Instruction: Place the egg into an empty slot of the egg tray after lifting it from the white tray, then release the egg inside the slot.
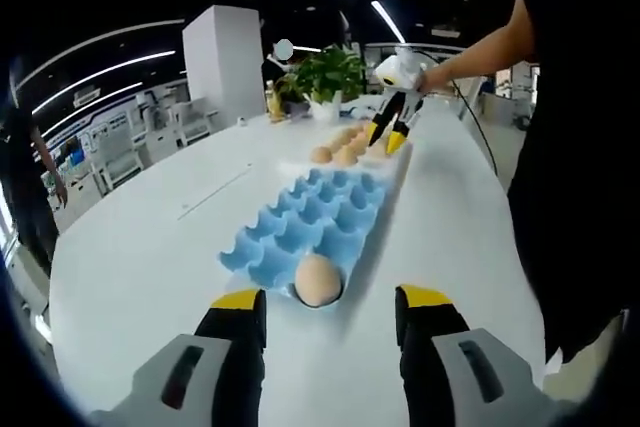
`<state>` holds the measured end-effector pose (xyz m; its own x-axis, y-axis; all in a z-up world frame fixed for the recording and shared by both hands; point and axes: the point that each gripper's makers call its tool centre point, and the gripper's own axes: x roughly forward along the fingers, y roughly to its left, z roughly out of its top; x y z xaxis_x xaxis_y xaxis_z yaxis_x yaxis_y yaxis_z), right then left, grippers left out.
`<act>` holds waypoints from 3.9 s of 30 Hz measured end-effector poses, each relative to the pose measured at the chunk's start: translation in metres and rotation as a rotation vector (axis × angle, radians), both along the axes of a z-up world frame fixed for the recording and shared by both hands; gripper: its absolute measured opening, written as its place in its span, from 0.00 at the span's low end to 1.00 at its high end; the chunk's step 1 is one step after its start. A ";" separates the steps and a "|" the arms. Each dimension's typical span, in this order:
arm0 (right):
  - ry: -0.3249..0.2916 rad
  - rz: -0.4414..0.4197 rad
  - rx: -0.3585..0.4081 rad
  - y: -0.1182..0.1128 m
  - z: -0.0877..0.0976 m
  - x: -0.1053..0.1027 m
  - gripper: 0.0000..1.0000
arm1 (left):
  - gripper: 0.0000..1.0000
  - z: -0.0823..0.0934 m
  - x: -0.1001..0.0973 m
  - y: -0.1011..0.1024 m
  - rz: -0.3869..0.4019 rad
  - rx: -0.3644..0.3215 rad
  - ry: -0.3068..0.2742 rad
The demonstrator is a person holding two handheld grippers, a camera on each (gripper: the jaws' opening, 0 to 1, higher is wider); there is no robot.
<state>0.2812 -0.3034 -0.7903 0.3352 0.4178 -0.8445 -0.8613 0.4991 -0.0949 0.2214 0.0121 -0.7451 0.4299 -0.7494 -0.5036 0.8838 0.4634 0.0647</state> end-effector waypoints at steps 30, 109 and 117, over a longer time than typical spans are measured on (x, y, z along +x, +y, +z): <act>0.249 -0.061 -0.195 0.001 -0.005 -0.001 0.26 | 0.50 -0.002 0.004 0.004 0.008 -0.003 -0.003; 0.171 0.306 -0.188 0.127 0.038 -0.014 0.26 | 0.59 0.000 0.003 0.012 0.053 -0.012 0.012; 0.168 0.351 -0.175 0.149 0.038 -0.016 0.26 | 0.58 0.001 0.003 0.014 0.053 -0.013 0.009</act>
<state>0.2649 -0.1548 -0.7521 0.0503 0.3277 -0.9434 -0.9868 0.1620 0.0037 0.2240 0.0258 -0.7443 0.4644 -0.7325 -0.4977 0.8586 0.5102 0.0502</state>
